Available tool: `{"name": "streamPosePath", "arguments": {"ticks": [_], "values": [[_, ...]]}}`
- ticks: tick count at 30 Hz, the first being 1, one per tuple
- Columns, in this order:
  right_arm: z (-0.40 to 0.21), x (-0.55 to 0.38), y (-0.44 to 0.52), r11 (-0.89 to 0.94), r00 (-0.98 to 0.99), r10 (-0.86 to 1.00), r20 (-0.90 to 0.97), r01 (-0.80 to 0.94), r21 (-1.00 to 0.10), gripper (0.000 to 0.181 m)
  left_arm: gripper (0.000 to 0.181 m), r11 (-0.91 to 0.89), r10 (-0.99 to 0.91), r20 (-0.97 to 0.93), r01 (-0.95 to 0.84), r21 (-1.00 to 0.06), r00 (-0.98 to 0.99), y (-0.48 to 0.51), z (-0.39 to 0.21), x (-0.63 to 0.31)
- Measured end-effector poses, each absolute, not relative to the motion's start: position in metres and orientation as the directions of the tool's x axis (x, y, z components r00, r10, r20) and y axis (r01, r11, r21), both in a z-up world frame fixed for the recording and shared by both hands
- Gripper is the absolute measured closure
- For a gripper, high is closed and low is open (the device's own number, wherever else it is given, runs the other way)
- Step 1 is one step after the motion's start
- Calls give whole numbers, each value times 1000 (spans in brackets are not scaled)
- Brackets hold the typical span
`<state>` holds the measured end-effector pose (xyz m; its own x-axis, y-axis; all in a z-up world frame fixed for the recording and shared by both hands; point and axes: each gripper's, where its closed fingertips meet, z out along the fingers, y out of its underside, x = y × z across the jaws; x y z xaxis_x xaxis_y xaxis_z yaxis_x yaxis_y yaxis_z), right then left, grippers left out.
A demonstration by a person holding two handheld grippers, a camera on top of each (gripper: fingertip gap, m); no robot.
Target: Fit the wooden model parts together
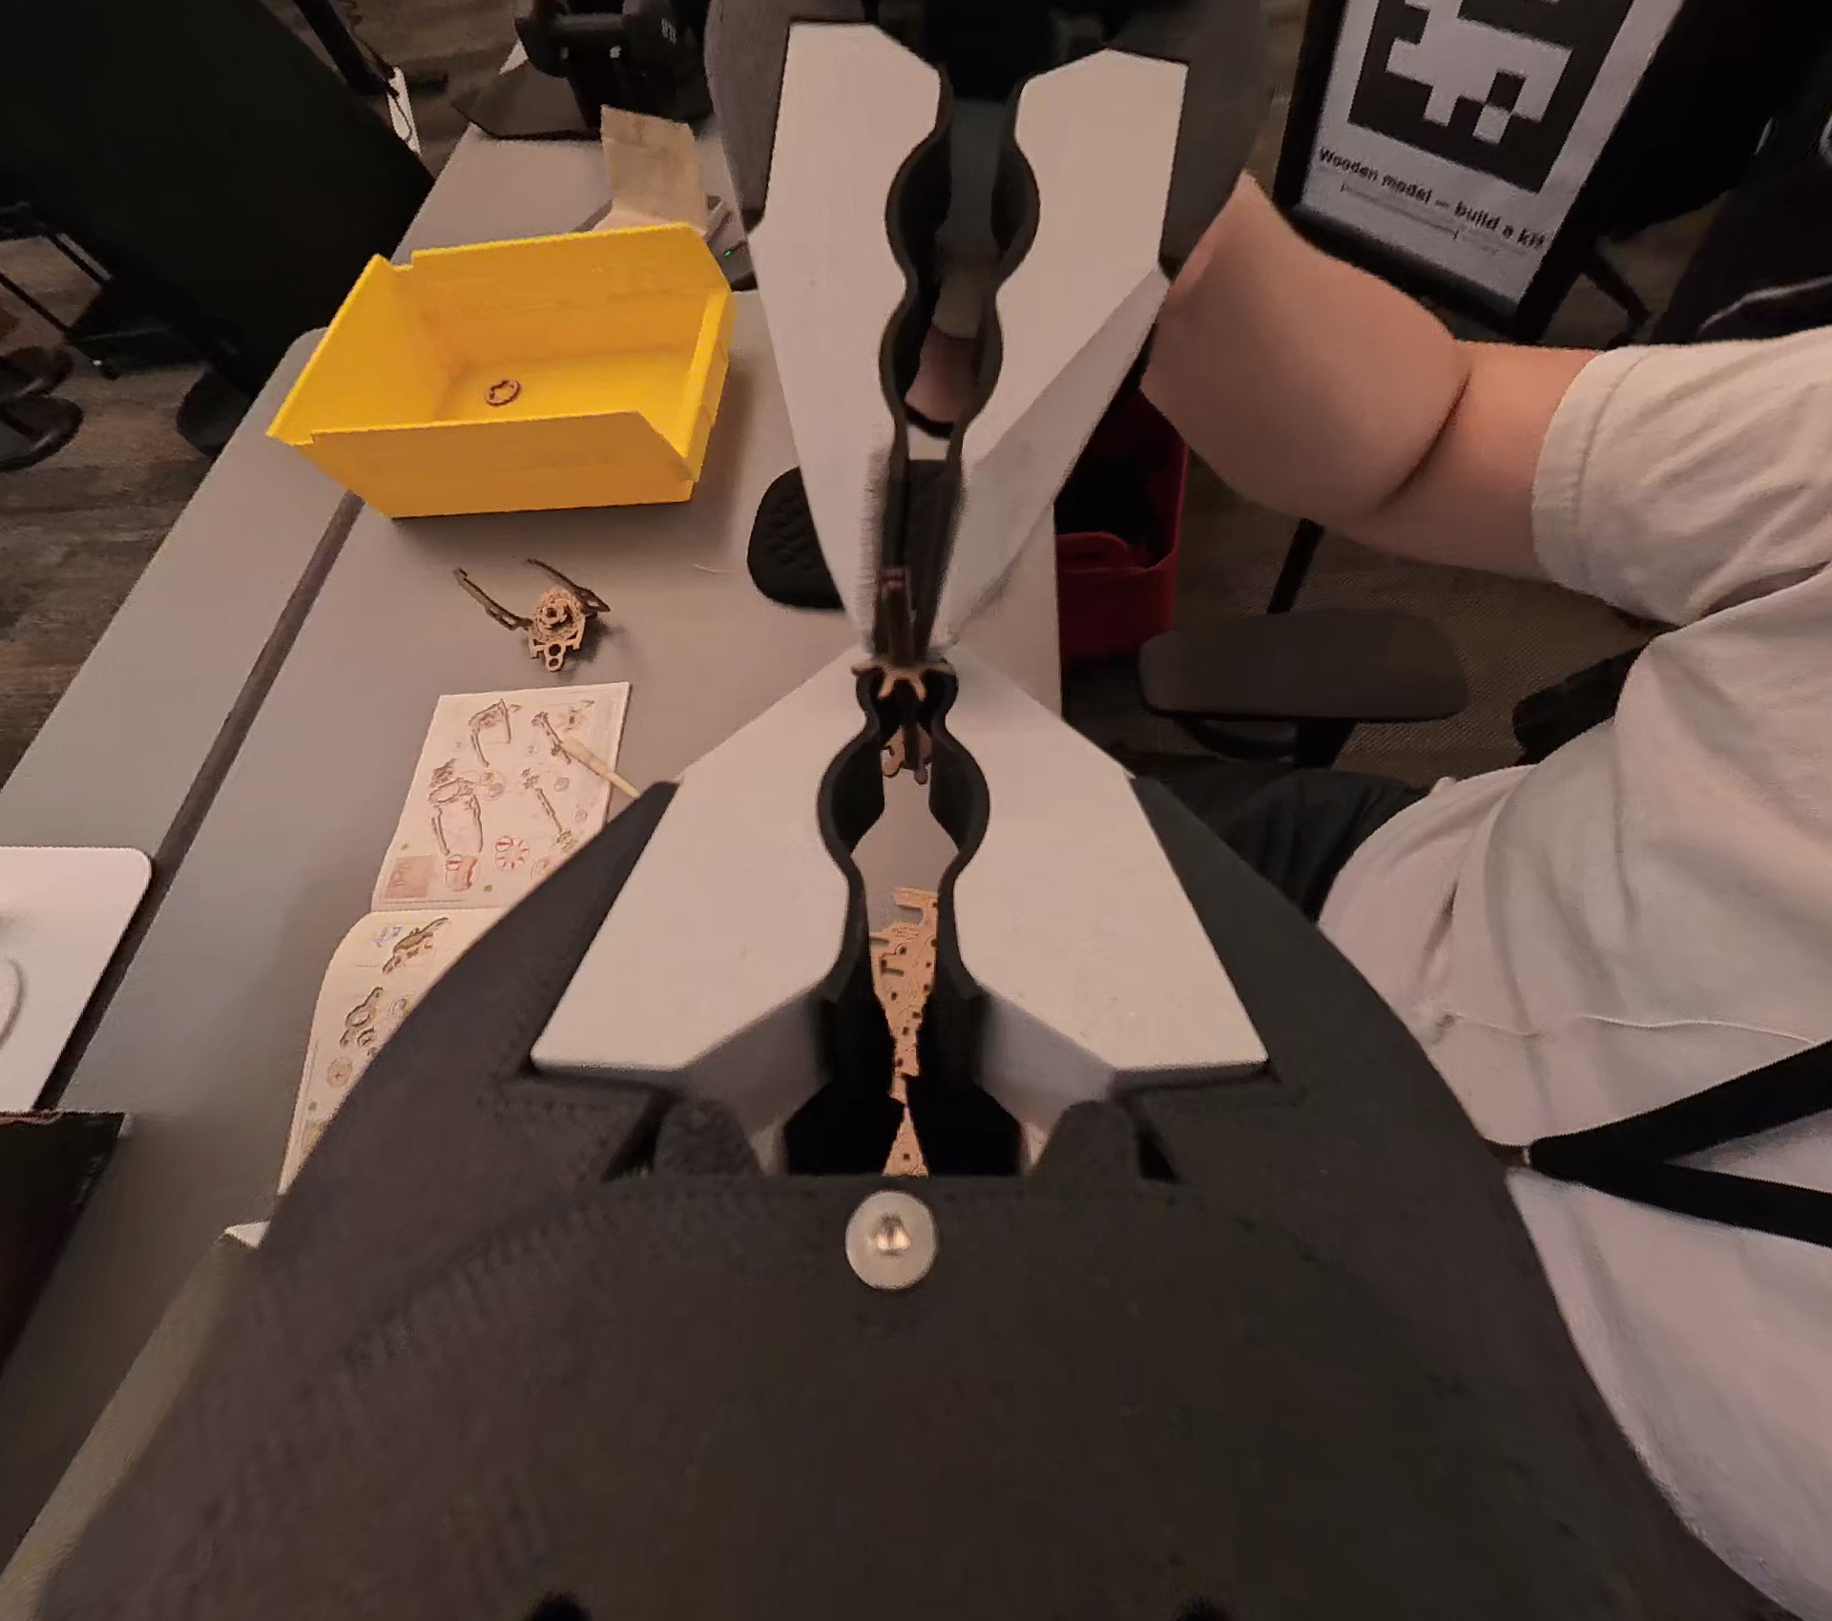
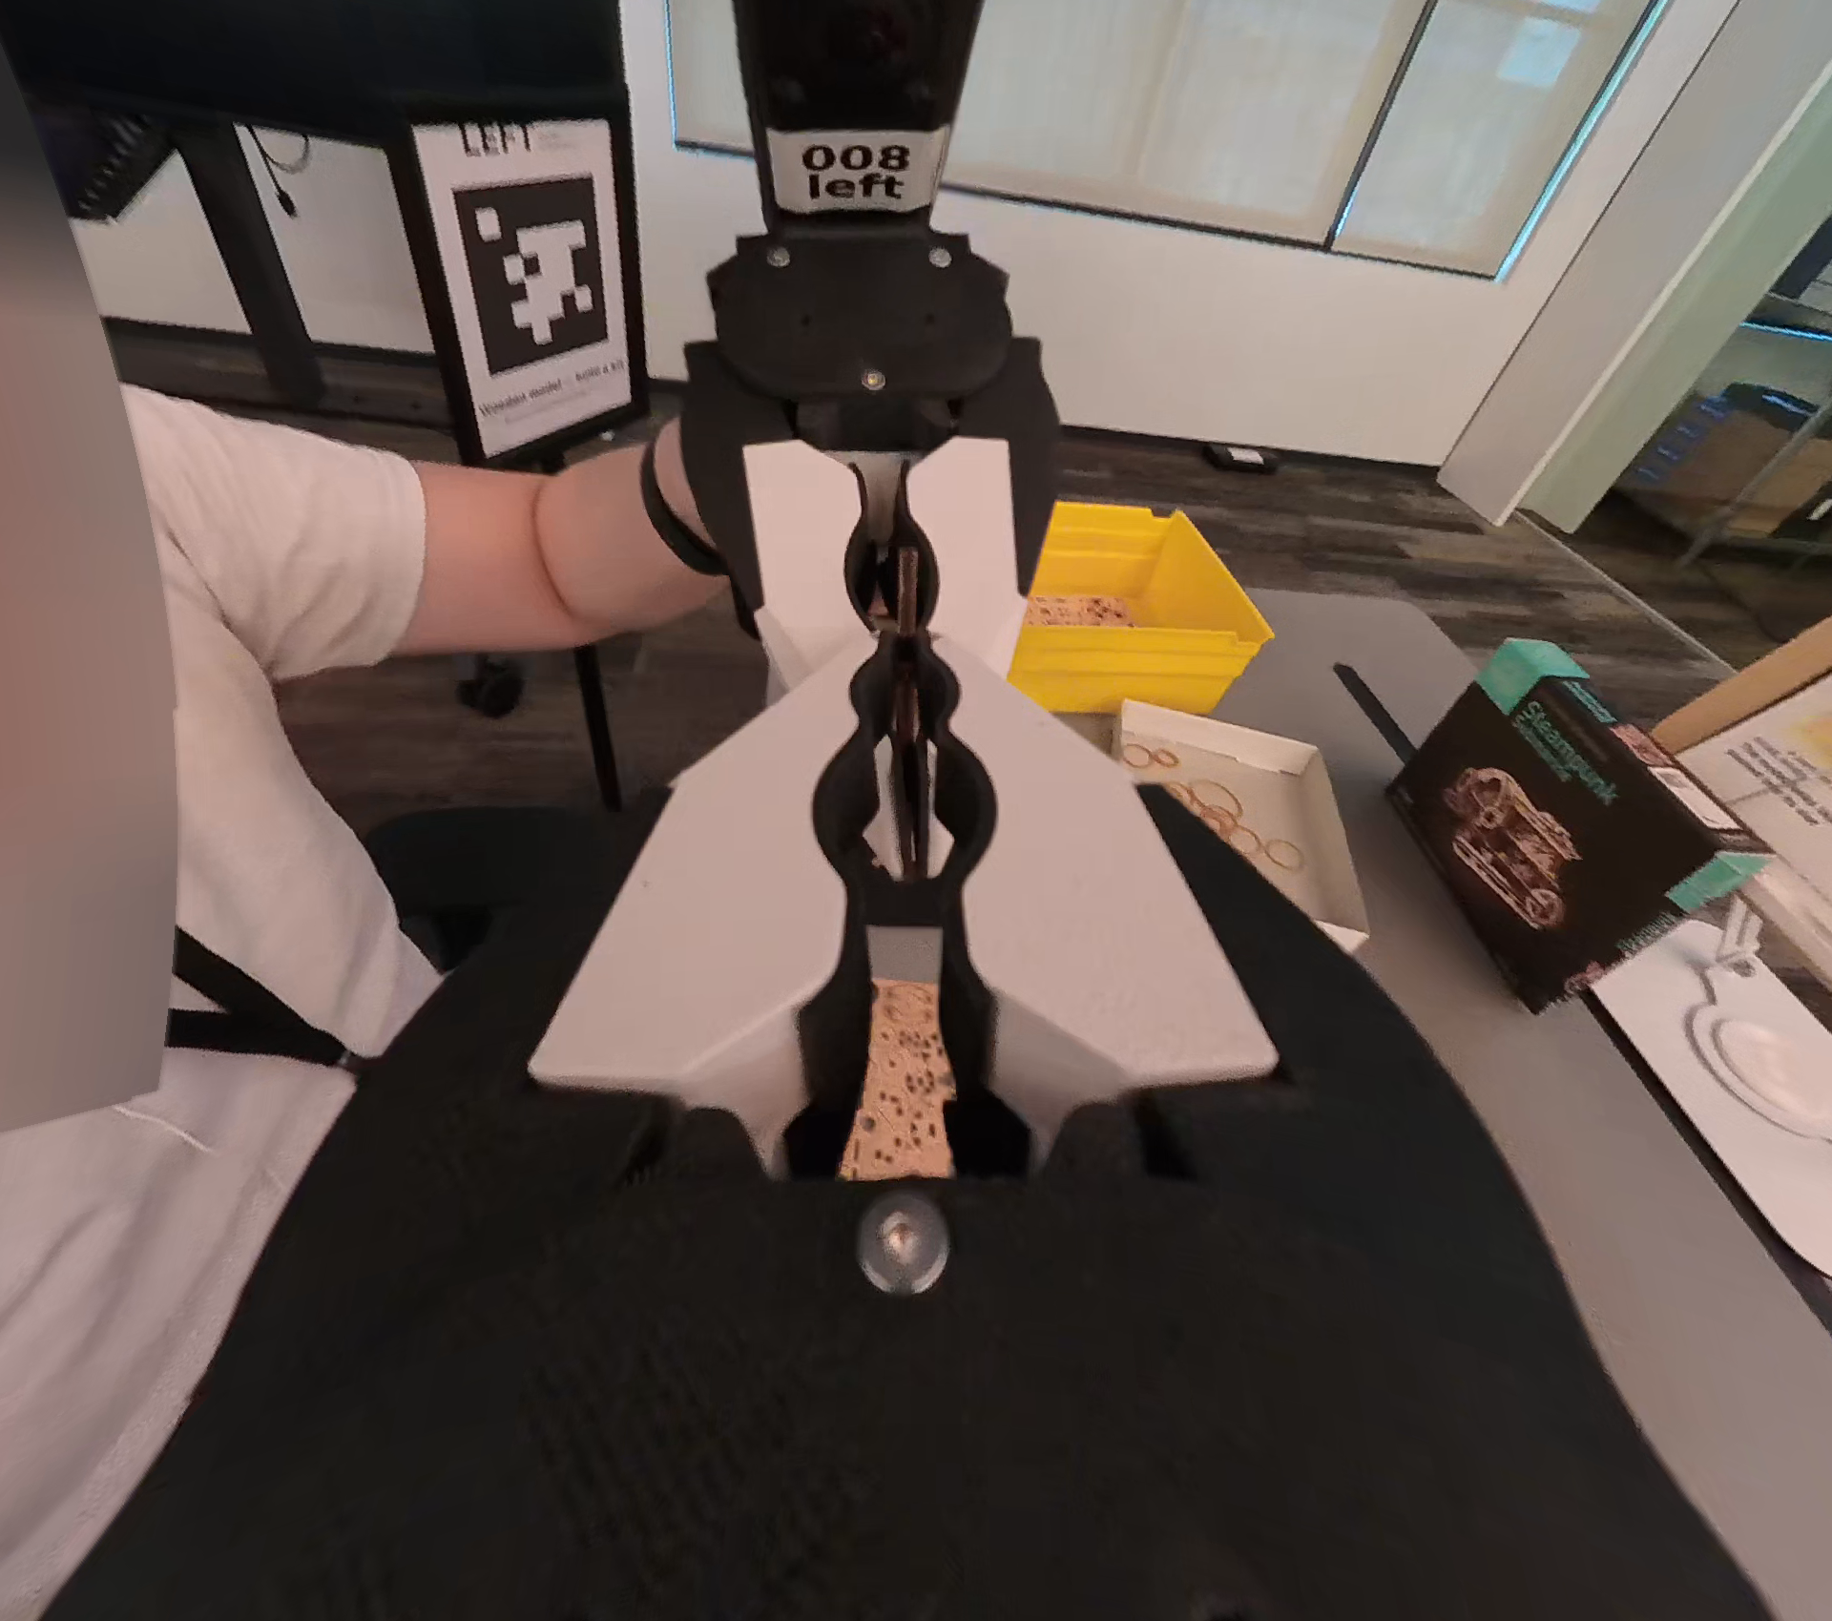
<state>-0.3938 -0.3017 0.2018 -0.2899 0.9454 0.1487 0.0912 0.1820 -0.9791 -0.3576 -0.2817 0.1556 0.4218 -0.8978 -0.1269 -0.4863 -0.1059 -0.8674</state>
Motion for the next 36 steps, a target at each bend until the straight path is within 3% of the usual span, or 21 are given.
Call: {"name": "streamPosePath", "arguments": {"ticks": [7, 12, 17, 21, 24, 30, 36], "values": [[166, -405, -267, 143, -267, 958, 105, 128, -981, 180, 181, -98, -914, -109, -475, -874, 390, -247, 119, -362], [82, -390, -223, 143, -178, 979, 101, 245, -959, 181, 181, -46, -935, -155, -542, -839, 319, -208, 29, -353], [22, -372, -196, -113, -109, 985, -130, 155, -981, 181, 181, -196, -962, 71, -487, -851, 264, -194, -27, -338], [-5, -363, -183, -330, -117, 934, -339, 85, -940, 181, 181, -308, -946, 215, -470, -827, 242, -192, -50, -333], [-13, -359, -176, -428, -119, 894, -431, 53, -902, 181, 160, -319, -938, 212, -441, -839, 274, -184, -52, -332], [-29, -341, -176, -331, -25, 941, -336, 123, -936, 181, 174, -323, -945, 258, -463, -826, 200, -188, -65, -315], [-60, -324, -180, -202, 60, 979, -193, 261, -944, 181, 168, -314, -949, 239, -563, -765, 204, -185, -101, -297]]}}
